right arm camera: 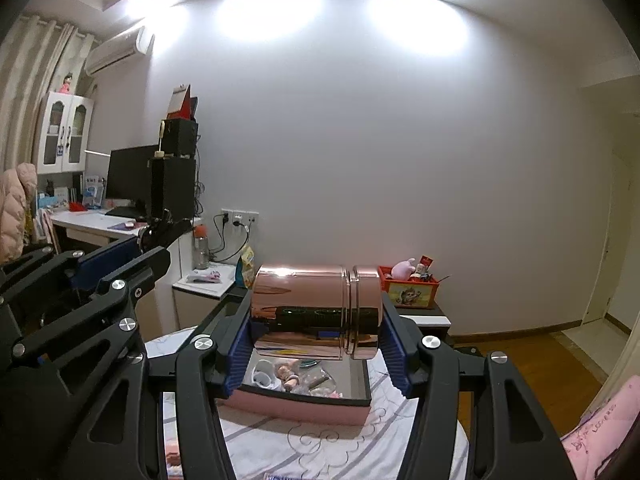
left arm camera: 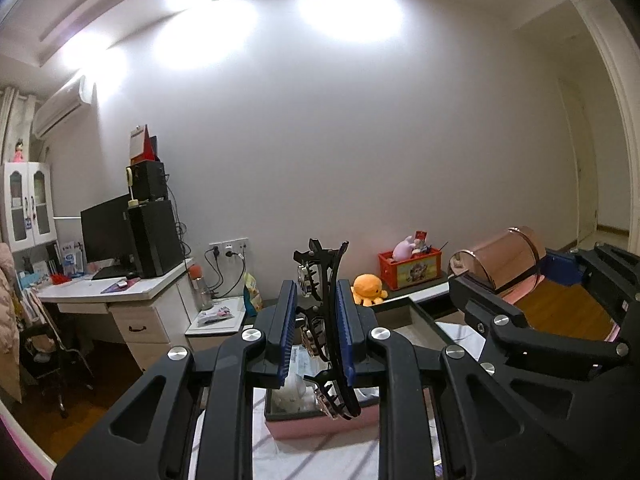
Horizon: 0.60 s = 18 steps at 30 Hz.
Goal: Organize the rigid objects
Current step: 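Carry both held items into the pink box and open both tools to release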
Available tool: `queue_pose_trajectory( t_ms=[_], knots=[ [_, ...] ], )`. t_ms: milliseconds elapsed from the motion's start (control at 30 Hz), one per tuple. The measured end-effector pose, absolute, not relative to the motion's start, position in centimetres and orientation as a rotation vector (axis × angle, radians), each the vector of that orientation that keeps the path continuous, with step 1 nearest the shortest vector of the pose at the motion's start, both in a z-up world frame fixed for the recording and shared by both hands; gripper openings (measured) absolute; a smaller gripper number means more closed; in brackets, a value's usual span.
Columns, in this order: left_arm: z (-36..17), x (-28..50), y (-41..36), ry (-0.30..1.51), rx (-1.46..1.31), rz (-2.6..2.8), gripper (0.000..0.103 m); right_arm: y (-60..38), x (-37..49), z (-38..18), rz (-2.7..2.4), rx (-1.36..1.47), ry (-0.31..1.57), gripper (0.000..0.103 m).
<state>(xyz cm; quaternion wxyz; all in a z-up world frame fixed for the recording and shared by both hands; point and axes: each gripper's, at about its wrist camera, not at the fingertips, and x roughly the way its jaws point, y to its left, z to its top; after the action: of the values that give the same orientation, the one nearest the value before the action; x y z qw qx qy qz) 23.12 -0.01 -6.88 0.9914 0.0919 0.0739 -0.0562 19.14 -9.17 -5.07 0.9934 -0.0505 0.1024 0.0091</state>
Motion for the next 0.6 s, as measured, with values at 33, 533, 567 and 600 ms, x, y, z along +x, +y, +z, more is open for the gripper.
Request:
queue_pose_trajectory(
  t_ms=[33,533,567,600],
  knots=[
    [-7.2,24.2,0.0,0.156,0.19,-0.109,0.018,-9.2,19.7,-5.2,0.015,-0.107,0.21,0.057],
    [-13.9,38.9,-1.8,0.428,0.212,-0.176,0.018,-10.0,32.7,-11.1,0.004,-0.124,0.441,0.058],
    [-14.6,39.7,-2.0,0.448,0.211,-0.178,0.019,-10.2,33.3,-11.6,0.005,-0.122,0.457,0.058],
    [-15.2,40.3,-2.0,0.463,0.208,-0.177,0.019,-10.2,34.0,-12.4,0.003,-0.126,0.49,0.058]
  ],
)
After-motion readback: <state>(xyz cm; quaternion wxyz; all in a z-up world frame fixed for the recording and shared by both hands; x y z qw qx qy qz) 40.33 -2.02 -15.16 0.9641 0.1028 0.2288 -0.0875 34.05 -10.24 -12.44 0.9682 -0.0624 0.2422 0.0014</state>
